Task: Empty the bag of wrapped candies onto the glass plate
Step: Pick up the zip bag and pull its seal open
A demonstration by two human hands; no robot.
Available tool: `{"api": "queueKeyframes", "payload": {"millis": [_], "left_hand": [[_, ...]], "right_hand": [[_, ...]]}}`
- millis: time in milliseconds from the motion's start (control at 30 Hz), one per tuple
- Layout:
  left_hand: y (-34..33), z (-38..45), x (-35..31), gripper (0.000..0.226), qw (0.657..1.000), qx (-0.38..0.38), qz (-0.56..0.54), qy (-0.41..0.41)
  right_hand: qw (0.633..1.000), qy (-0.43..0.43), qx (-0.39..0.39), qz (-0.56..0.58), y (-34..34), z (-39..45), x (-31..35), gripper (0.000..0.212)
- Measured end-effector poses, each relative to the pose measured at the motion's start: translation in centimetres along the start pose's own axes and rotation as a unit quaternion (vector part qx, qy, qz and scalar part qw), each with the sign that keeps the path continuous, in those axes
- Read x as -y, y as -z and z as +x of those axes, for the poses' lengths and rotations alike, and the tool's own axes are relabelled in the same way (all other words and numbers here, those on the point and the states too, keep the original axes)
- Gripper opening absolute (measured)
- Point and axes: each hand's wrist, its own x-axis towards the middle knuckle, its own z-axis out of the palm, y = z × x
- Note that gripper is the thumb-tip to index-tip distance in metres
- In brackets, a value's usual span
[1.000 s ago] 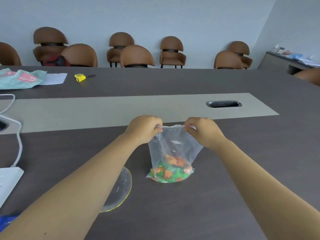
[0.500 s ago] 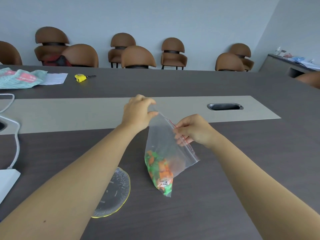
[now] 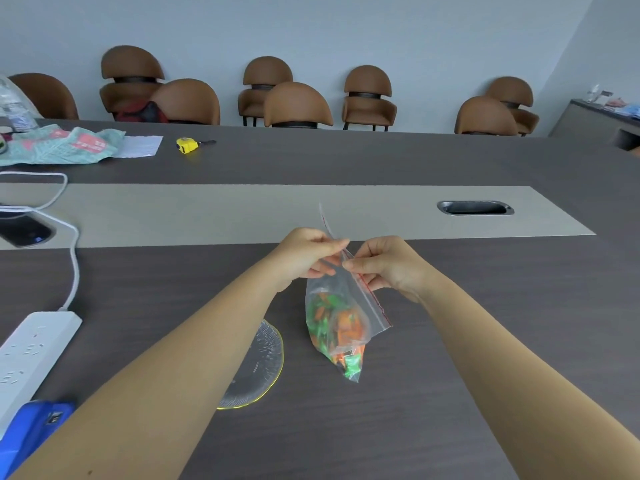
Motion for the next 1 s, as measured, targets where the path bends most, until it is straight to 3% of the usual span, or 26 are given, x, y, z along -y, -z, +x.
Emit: {"api": "queueKeyframes", "payload": {"millis": [467, 733, 1000], "left_hand": [[0.0, -0.2, 0.4, 0.023, 0.998, 0.022, -0.048, 0.043], [-0.2, 0.0, 0.6, 0.017, 0.998, 0.023, -0.046, 0.043], [-0.7, 0.3, 0.8, 0.016, 0.997, 0.031, -0.057, 0.046]], "right_hand": [[0.999, 0.029, 0.039, 0.013, -0.3, -0.8, -0.2, 0.016], [0.999, 0.009, -0.011, 0.042, -0.6, -0.4, -0.6, 0.014], [1.0, 0.014, -0.02, -0.004, -1.0, -0.4, -0.6, 0.019]]}}
